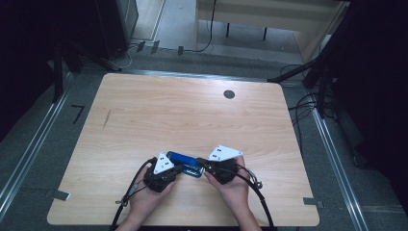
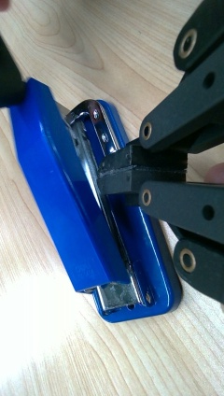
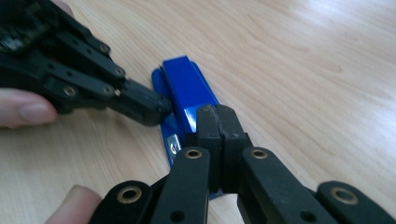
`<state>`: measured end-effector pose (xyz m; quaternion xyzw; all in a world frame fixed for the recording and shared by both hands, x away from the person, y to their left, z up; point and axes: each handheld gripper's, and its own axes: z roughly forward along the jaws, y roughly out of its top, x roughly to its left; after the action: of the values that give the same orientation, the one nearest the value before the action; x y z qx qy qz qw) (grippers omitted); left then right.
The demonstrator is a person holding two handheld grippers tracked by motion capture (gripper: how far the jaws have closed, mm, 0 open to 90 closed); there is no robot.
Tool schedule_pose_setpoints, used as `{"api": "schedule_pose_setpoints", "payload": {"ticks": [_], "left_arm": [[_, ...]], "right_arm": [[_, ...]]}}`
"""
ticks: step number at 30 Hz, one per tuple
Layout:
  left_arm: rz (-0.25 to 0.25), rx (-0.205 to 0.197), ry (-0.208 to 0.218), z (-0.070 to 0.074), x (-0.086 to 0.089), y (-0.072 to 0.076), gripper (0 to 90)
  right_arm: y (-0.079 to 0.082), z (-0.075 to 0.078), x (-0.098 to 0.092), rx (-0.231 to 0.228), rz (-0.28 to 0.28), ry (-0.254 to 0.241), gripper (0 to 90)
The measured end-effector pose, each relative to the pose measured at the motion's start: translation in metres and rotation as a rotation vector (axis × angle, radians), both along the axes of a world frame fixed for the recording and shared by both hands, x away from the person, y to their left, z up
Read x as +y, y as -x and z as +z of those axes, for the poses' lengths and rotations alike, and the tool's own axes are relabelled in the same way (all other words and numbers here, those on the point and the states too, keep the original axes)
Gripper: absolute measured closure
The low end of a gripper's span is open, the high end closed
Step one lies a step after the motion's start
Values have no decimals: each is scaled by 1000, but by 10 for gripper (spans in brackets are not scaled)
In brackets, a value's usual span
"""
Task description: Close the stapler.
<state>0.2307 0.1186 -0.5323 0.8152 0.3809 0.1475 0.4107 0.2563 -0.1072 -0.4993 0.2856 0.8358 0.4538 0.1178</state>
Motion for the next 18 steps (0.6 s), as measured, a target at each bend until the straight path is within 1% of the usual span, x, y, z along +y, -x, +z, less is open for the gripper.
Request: {"api": "schedule_pose_setpoints", "payload": {"ticks": [1, 3, 5, 7, 8, 10, 14, 16, 18], "left_arm": [[0, 0, -1, 0, 0, 0, 900], [5, 0, 0, 0, 0, 0, 900], [8, 1, 5, 0, 1, 0, 900], [8, 0, 2, 0, 1, 0, 900], [8, 1, 3, 0, 1, 0, 900], [9, 2, 5, 0, 1, 0, 900], [8, 2, 3, 0, 1, 0, 900], [13, 2, 8, 0, 1, 0, 900], [21, 5, 22, 0, 4, 0, 900]], "right_arm": [[1, -2, 0, -3, -2, -2, 900], [2, -4, -1, 6, -18, -23, 900], [3, -3, 0, 4, -23, -18, 900], [3, -4, 2, 4, -22, 9, 900], [4, -6, 3, 1, -21, -7, 900], [4, -6, 2, 6, -19, -16, 900], [4, -6, 3, 8, -29, -12, 900], [4, -6, 2, 27, -37, -29, 900], [2, -6, 0, 59, -41, -53, 900]]}}
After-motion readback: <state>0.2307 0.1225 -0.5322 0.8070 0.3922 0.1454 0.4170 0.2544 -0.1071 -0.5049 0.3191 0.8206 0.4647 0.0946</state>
